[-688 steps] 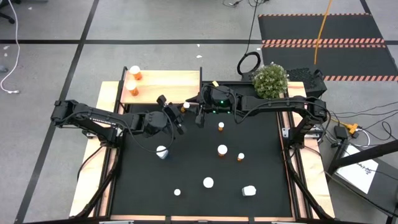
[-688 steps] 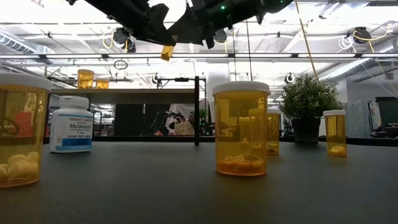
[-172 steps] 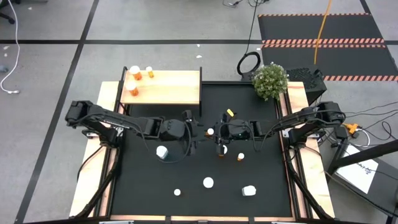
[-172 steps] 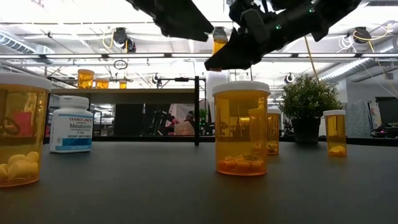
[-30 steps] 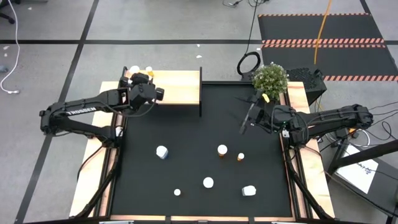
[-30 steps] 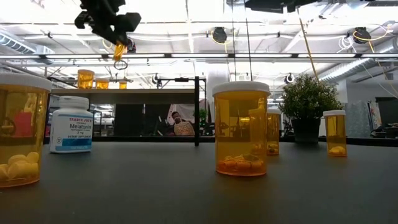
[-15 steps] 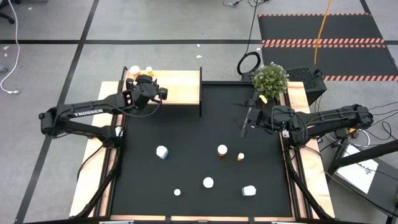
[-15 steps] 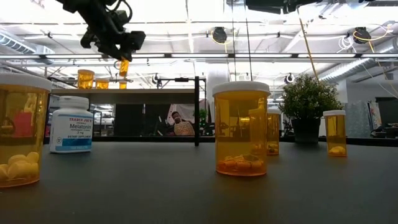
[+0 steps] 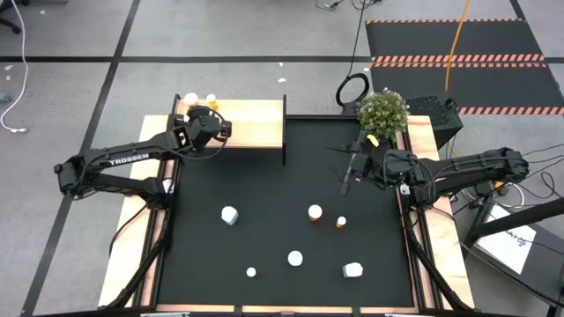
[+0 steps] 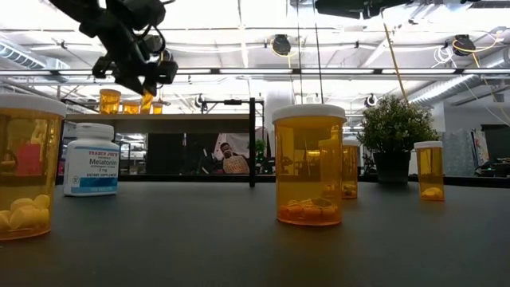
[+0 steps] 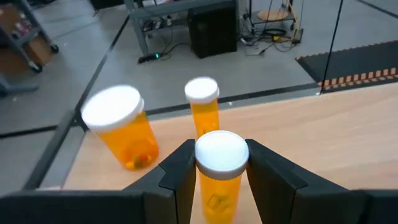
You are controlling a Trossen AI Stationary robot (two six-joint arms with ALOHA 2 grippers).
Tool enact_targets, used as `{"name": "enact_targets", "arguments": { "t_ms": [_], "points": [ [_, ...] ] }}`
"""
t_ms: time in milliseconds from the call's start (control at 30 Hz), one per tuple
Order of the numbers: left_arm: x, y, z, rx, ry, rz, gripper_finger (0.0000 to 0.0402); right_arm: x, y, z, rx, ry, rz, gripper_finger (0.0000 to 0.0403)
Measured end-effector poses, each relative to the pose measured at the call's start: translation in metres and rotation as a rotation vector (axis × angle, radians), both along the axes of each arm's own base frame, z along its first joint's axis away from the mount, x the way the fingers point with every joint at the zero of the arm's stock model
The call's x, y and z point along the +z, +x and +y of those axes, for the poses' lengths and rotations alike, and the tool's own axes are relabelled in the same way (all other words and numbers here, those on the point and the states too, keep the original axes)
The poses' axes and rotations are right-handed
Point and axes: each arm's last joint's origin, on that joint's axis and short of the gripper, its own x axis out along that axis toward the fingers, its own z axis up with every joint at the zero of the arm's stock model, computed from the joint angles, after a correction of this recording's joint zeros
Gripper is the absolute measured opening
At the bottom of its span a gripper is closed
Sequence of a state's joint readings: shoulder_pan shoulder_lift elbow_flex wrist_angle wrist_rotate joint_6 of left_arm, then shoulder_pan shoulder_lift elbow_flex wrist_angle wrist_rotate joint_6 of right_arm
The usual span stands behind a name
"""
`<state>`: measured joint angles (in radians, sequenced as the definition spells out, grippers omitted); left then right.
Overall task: Pick and place medicine bottles onto shelf by color
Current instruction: Put the small orange pill bottle on the shelf aligned with the other small orange pill bottle
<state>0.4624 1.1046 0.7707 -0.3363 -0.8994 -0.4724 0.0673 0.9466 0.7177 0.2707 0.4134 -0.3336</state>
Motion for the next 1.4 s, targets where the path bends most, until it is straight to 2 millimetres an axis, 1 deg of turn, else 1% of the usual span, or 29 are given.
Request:
{"name": "enact_targets", "arguments": {
  "t_ms": [200,400,967,1100,1400],
  "points": [
    [-0.008,-0.002,-0.001,0.013,-0.014,-0.014,0.0131,0.0,0.0,0.0,0.0,0.0,0.0,0.0207],
    [-0.012,0.0,-0.002,0.004,-0.009,-0.051,0.0131,0.0,0.0,0.0,0.0,-0.008,0.003,0.0207],
    [-0.013,0.001,-0.004,-0.013,-0.013,-0.053,0.0132,0.0,0.0,0.0,0.0,-0.01,0.003,0.0208],
    [-0.013,0.001,-0.005,-0.012,-0.016,-0.051,0.0145,0.0,0.0,0.0,0.0,-0.01,0.003,0.0208],
    [-0.014,0.001,-0.005,-0.012,-0.018,-0.053,0.0195,0.0,0.0,0.0,0.0,-0.01,0.004,0.0208]
  ]
}}
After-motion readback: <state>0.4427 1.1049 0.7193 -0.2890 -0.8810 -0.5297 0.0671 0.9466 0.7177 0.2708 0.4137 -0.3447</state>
